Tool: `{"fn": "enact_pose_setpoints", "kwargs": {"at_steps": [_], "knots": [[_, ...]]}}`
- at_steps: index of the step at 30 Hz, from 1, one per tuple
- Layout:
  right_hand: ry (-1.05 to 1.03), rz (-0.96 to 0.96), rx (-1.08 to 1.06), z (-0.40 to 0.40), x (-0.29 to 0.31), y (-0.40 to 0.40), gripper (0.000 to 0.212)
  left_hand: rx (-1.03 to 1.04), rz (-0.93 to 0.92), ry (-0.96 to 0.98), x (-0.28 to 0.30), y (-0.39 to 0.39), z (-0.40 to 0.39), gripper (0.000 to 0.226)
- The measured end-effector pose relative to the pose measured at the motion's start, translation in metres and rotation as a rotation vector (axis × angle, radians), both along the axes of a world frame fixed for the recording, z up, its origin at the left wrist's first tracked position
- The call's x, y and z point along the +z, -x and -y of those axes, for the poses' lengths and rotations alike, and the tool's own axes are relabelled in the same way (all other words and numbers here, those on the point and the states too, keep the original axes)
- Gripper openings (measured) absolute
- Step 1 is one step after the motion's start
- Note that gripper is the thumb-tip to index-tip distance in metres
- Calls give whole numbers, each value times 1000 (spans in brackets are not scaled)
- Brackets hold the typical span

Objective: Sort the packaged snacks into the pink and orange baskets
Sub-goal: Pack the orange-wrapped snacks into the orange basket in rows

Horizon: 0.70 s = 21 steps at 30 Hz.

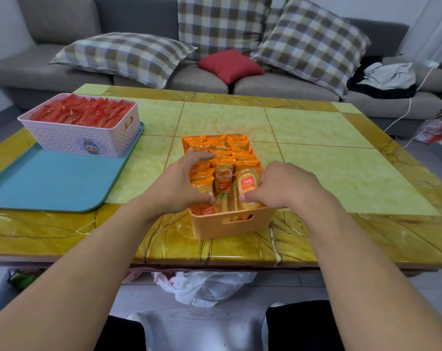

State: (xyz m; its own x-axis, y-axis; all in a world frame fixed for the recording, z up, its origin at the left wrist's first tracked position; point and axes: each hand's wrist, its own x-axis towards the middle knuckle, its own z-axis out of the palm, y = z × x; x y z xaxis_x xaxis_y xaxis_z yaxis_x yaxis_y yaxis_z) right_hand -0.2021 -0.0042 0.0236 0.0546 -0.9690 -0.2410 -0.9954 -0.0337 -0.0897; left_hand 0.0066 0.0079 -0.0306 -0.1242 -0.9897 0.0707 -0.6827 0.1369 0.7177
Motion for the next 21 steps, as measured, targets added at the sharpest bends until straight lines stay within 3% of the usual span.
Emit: {"fn": "enact_pose_setpoints", "kwargs": {"at_steps": [3, 9, 13, 17, 21], "knots": [[61, 195, -11, 0, 0, 2, 43, 10, -7, -11, -3, -2, 3, 100], [323, 676, -35, 11, 3, 1, 32, -37, -64, -8, -10, -3, 4, 129], [324, 754, -42, 24, -15, -14, 38, -28, -68, -3, -8, 0, 3, 140], [349, 852, -24, 36, -17, -25, 21, -17, -14, 20, -10, 0, 4, 147], [335, 766, 107, 48, -22, -31, 13, -19, 39, 42, -14, -2, 7, 140]]}}
